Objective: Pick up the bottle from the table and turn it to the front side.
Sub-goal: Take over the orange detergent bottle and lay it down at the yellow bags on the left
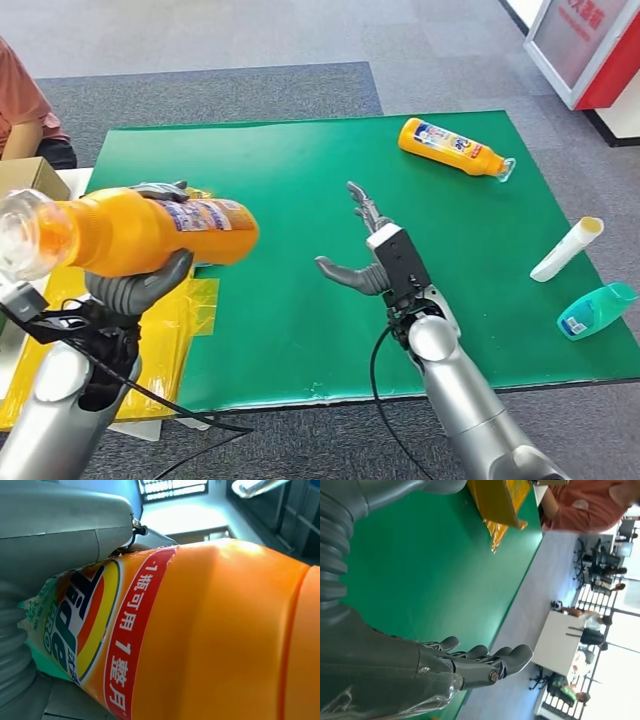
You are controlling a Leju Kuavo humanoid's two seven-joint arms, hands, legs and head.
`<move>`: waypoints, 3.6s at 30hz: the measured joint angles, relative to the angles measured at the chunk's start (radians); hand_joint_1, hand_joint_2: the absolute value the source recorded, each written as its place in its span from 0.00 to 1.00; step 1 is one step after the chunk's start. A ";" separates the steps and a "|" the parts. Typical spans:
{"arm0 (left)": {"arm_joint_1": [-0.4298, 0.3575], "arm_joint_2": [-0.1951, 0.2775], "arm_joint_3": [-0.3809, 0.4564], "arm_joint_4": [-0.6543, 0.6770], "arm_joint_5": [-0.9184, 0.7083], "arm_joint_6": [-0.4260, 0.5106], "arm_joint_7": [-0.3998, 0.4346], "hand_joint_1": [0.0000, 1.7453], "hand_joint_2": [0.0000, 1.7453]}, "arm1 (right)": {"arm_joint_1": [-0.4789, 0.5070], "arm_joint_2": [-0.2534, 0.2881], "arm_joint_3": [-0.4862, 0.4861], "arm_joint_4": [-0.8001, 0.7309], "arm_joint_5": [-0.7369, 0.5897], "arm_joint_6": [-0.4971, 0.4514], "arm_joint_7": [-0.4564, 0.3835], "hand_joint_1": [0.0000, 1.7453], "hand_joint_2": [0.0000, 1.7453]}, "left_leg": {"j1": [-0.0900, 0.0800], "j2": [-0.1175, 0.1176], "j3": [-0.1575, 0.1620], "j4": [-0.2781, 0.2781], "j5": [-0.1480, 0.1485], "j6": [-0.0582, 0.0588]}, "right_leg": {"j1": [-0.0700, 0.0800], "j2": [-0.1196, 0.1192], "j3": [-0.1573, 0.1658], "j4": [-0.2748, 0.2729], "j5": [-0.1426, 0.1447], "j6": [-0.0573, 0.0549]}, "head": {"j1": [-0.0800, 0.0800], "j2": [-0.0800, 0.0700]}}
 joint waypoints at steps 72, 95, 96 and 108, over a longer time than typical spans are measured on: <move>-0.077 0.117 0.106 0.616 -1.319 -0.111 0.463 1.00 1.00 | 0.041 0.027 -0.180 -0.283 0.114 0.094 0.044 0.00 1.00 | 0.000 0.000 0.000 0.000 0.002 -0.001 | 0.000 0.000 0.000 0.000 0.001 -0.001 | 0.000 0.000; -0.126 0.065 0.078 0.689 -1.331 -0.081 0.468 0.00 1.00 | 0.028 0.038 -0.169 -0.267 0.114 0.094 0.041 0.00 1.00 | 0.000 0.000 0.000 0.000 0.002 -0.001 | 0.000 0.000 0.000 0.000 0.001 -0.001 | 0.000 0.000; -0.125 0.065 0.078 0.689 -1.331 -0.080 0.468 0.00 1.00 | 0.028 0.038 -0.169 -0.267 0.114 0.095 0.041 0.00 1.00 | 0.000 0.000 0.000 0.000 0.002 -0.001 | 0.000 0.000 0.000 0.000 0.001 -0.001 | 0.000 0.000; -0.091 0.051 0.073 0.681 -1.346 -0.032 0.465 0.00 1.00 | 0.030 0.039 -0.169 -0.259 0.114 0.097 0.039 0.00 1.00 | 0.000 0.000 0.000 0.000 0.002 -0.001 | 0.000 0.000 0.000 0.000 0.001 -0.001 | 0.000 0.000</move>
